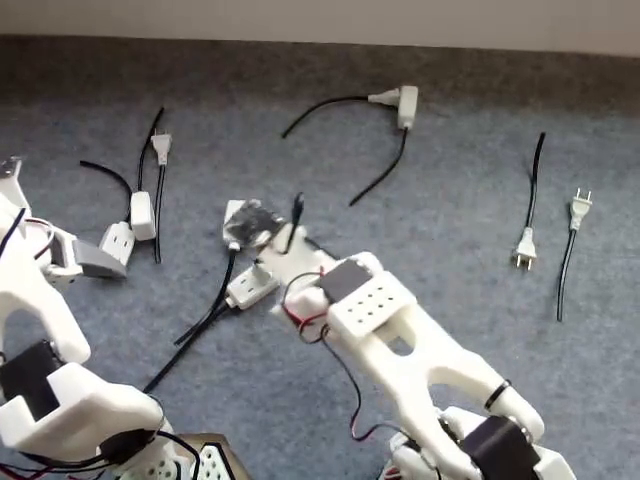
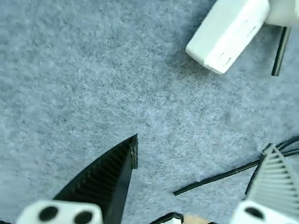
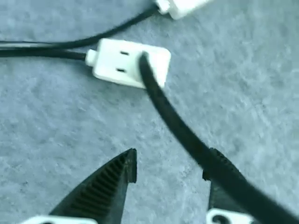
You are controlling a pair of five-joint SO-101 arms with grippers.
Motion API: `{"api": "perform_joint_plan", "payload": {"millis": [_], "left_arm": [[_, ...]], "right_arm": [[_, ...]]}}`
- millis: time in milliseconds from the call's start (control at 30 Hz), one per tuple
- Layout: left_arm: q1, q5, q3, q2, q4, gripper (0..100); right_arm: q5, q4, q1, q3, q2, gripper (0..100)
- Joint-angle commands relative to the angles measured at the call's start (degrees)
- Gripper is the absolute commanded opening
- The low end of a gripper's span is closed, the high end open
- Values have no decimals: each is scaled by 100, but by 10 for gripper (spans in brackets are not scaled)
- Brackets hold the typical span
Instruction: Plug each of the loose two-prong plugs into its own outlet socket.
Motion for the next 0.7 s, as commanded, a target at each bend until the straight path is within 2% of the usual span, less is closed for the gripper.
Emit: {"api": "perform_joint_plan", "payload": {"millis": [0,100,267,333,433,667], "left_arm": [[-40,897,4,-189,18,393],[-40,1424,66,-189,26,393],[-22,1503,347,-189,0,393],[-40,1486,409,-189,-18,393],[-40,1064,409,-189,18,393],[-40,897,374,-198,26,393]], "right_arm": [[422,699,497,-295,22,234],[1081,1516,233,-479,13,234],[1969,2044,-813,-611,22,234],[2119,1868,-1226,-620,66,234],[2127,1393,-1613,-611,84,234],[2136,119,-1684,-620,163,234]]}}
